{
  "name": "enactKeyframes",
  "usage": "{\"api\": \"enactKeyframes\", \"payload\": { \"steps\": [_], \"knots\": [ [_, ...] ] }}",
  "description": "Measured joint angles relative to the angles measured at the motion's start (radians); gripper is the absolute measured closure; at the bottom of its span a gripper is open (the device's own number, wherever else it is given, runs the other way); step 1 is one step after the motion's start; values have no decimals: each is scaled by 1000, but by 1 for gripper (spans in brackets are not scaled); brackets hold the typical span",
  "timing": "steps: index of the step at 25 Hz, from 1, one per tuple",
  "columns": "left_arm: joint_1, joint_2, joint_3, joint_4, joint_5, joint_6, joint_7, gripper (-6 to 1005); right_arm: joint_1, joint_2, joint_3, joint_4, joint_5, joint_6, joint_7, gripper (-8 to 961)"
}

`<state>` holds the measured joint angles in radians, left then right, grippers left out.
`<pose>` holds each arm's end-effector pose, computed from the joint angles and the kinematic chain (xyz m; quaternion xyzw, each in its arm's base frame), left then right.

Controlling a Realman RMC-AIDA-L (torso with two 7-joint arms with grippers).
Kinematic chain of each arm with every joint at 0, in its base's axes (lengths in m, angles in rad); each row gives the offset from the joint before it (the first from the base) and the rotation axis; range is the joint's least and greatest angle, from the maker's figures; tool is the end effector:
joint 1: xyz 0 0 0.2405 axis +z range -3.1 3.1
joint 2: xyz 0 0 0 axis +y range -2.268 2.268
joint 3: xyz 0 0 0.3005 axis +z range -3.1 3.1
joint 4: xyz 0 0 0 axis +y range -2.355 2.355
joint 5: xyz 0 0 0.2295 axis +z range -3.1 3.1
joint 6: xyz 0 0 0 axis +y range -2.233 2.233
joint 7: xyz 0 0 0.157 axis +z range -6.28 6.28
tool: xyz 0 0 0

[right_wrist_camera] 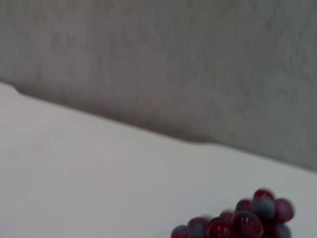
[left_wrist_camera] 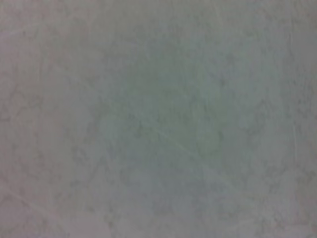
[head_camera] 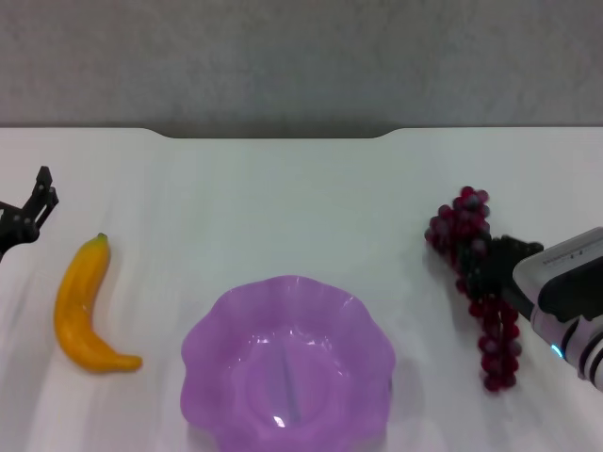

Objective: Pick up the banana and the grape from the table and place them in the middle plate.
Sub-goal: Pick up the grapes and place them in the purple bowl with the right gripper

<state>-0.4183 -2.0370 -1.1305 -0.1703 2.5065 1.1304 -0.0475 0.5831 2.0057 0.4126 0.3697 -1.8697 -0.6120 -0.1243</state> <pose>-0.3963 0.3767 -0.0111 -0.6794 -0.1965 -0.2500 0.6613 0.3579 0.4047 -0.1194 -0.8170 0.2627 0.1089 0.5017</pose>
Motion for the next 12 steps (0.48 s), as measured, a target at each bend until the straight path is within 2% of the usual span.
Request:
{"api": "enactKeyframes", "payload": {
  "steps": [12],
  "knots": [
    [5,2,0,0,0,0,0,122,-31,1,0,-4,-11,-163,0,723]
  ]
}}
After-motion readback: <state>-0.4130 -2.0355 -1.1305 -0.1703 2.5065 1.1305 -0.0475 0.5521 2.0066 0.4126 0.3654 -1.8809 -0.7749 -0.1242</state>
